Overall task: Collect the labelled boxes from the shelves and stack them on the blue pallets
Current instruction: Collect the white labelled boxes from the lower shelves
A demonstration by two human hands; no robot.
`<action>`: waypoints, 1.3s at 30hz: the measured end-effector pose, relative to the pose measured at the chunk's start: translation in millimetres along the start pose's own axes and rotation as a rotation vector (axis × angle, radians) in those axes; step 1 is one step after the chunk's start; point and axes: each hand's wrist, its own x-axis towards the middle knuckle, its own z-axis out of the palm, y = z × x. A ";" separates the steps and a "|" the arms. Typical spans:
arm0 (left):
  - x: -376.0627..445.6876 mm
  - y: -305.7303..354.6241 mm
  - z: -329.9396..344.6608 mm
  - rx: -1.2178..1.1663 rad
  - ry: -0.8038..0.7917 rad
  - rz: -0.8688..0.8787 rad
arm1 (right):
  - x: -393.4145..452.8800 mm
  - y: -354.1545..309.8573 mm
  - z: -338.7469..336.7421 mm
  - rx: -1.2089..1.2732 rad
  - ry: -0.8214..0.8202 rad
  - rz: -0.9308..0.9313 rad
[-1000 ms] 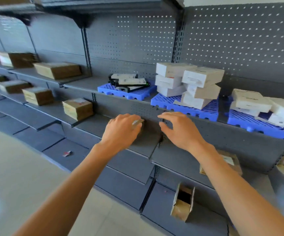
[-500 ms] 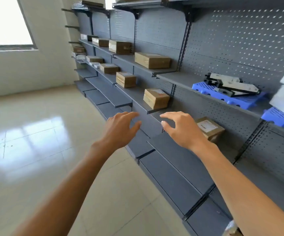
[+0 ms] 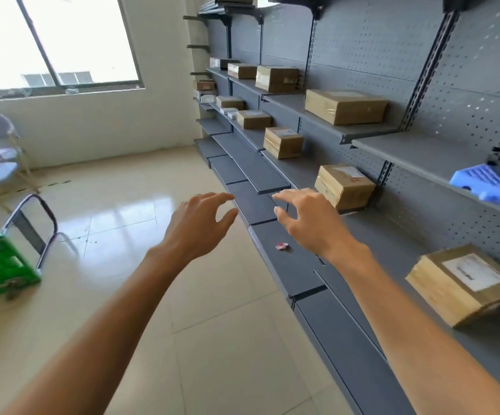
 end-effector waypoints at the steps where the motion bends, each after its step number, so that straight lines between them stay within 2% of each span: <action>1: 14.3 -1.8 2.4 0.007 0.007 -0.003 | 12.4 7.9 1.4 0.005 0.000 0.005; 7: 79.5 -20.5 18.3 0.025 0.045 -0.056 | 85.3 42.9 11.7 0.003 -0.023 -0.025; 16: 151.3 -86.9 39.4 0.010 0.058 -0.181 | 187.4 38.0 66.4 0.062 -0.115 -0.122; 26: 274.6 -221.5 47.7 -0.011 0.102 -0.226 | 359.6 14.2 158.9 0.035 -0.172 -0.172; 31: 347.7 -293.3 34.5 0.043 0.062 -0.207 | 452.5 -10.9 195.5 0.024 -0.168 -0.184; 39: 446.7 -360.3 36.1 0.070 0.037 -0.173 | 558.3 -1.2 239.8 0.026 -0.151 -0.161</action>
